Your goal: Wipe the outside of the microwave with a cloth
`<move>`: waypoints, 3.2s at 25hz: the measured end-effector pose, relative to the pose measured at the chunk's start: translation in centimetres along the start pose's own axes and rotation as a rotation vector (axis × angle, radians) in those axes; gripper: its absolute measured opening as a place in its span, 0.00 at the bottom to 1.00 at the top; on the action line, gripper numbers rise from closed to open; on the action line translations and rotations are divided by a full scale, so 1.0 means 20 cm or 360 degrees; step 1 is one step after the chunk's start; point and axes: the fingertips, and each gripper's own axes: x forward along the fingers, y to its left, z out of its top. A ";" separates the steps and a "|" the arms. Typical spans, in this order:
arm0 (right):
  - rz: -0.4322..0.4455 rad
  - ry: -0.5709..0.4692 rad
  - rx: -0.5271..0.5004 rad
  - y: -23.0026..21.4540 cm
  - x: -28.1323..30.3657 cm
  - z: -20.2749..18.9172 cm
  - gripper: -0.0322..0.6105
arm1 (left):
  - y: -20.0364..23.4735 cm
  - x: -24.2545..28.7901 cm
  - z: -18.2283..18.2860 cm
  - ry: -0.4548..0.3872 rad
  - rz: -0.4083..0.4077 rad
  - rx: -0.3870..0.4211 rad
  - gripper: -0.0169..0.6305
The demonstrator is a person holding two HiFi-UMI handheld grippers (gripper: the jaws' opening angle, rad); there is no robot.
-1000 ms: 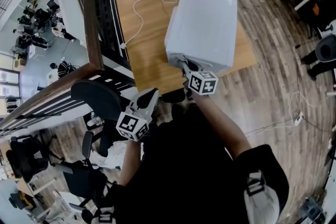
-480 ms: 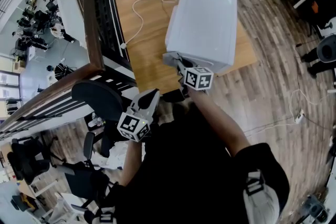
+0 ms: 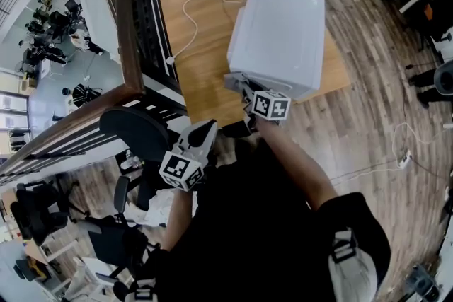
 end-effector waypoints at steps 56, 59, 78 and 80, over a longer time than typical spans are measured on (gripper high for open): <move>-0.0135 -0.0042 0.0095 -0.36 -0.31 -0.02 0.08 | -0.09 0.16 0.03 0.0021 -0.0138 0.0027 0.03; -0.0142 -0.0046 0.0093 -0.38 -0.35 0.00 0.08 | -0.11 0.17 0.04 0.0021 -0.0149 0.0031 0.03; -0.0239 -0.0125 0.0118 -0.56 -0.62 0.04 0.08 | -0.17 0.20 0.04 0.0047 -0.0203 0.0057 0.03; -0.0252 -0.0132 0.0126 -0.59 -0.64 0.05 0.08 | -0.17 0.20 0.05 0.0047 -0.0199 0.0057 0.03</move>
